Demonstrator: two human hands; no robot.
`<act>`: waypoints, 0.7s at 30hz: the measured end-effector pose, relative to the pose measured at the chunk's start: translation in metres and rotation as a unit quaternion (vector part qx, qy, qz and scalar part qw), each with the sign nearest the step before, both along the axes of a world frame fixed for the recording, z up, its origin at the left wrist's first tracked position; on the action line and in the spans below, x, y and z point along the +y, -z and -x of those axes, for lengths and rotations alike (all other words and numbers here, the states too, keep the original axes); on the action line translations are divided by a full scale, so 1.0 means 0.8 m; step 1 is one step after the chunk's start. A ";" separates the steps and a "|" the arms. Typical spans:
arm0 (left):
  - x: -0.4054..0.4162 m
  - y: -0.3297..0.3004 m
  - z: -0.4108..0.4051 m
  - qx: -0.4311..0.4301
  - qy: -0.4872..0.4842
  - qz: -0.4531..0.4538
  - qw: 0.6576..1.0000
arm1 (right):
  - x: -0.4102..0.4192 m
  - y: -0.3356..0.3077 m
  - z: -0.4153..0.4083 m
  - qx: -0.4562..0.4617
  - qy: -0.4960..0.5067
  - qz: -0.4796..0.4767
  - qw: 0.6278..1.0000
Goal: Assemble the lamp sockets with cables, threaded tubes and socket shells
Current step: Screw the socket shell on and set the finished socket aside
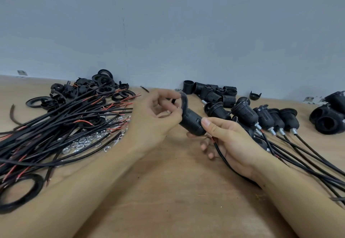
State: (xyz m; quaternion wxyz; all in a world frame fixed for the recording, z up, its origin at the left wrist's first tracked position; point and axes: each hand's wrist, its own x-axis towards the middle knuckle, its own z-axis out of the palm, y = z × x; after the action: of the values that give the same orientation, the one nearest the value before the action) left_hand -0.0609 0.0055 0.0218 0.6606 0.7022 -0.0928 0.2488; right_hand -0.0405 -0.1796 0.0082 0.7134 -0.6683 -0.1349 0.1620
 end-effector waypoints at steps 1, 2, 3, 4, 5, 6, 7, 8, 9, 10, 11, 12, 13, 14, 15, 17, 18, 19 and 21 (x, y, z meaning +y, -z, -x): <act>0.002 0.002 0.001 0.004 -0.012 0.005 1.000 | 0.000 0.000 0.000 0.000 -0.001 -0.001 1.000; 0.006 0.002 0.001 0.008 -0.021 0.019 1.000 | 0.000 0.000 0.001 0.001 -0.004 -0.004 1.000; 0.010 0.001 0.000 0.011 -0.025 0.033 0.999 | 0.000 -0.001 0.001 0.001 -0.006 -0.008 1.000; 0.014 0.001 -0.002 0.013 -0.029 0.039 0.999 | -0.001 -0.001 0.002 0.001 -0.007 -0.013 1.000; 0.016 0.001 -0.003 0.017 -0.037 0.034 0.999 | -0.002 -0.002 0.002 -0.001 -0.008 -0.020 1.000; 0.017 0.004 -0.005 0.026 -0.047 0.028 0.998 | -0.002 -0.003 0.002 -0.002 -0.007 -0.029 1.000; 0.016 0.007 -0.006 0.039 -0.053 0.034 0.997 | -0.003 -0.003 0.002 -0.003 -0.005 -0.037 0.999; 0.015 0.010 -0.006 0.053 -0.054 0.048 0.996 | -0.003 -0.004 0.002 -0.003 -0.002 -0.043 0.999; 0.013 0.013 -0.007 0.065 -0.051 0.066 0.994 | -0.003 -0.004 0.002 -0.003 0.000 -0.046 0.999; 0.012 0.016 -0.008 0.072 -0.052 0.080 0.993 | -0.003 -0.004 0.002 -0.002 0.001 -0.047 0.999; 0.011 0.018 -0.010 0.075 -0.058 0.089 0.992 | -0.003 -0.004 0.002 -0.003 0.001 -0.047 0.999; 0.011 0.019 -0.011 0.075 -0.065 0.092 0.991 | -0.004 -0.003 0.001 -0.005 -0.001 -0.047 0.999; 0.011 0.021 -0.012 0.075 -0.068 0.091 0.991 | -0.004 -0.003 0.001 -0.007 -0.005 -0.047 0.999; 0.009 0.022 -0.012 0.073 -0.060 0.090 0.991 | -0.004 -0.002 0.001 -0.010 -0.010 -0.047 0.999; 0.006 0.022 -0.010 0.071 -0.039 0.088 0.993 | -0.003 -0.001 0.001 -0.010 -0.014 -0.048 0.999; 0.000 0.024 -0.006 0.072 0.013 0.092 0.993 | -0.002 0.000 0.001 -0.004 -0.012 -0.059 0.998; -0.002 0.024 -0.005 0.074 0.031 0.096 0.992 | -0.002 0.000 0.001 0.000 -0.005 -0.067 0.998; -0.003 0.024 -0.005 0.074 0.041 0.093 0.992 | -0.003 0.001 0.000 0.002 0.002 -0.074 0.997; 0.000 0.022 -0.007 0.079 0.059 0.091 0.991 | -0.004 0.001 -0.001 -0.001 0.012 -0.081 0.997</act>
State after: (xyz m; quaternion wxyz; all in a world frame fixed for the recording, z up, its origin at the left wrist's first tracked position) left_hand -0.0555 0.0057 0.0041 0.7402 0.6503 -0.0585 0.1605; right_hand -0.0400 -0.1831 0.0077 0.7672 -0.6098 -0.1401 0.1409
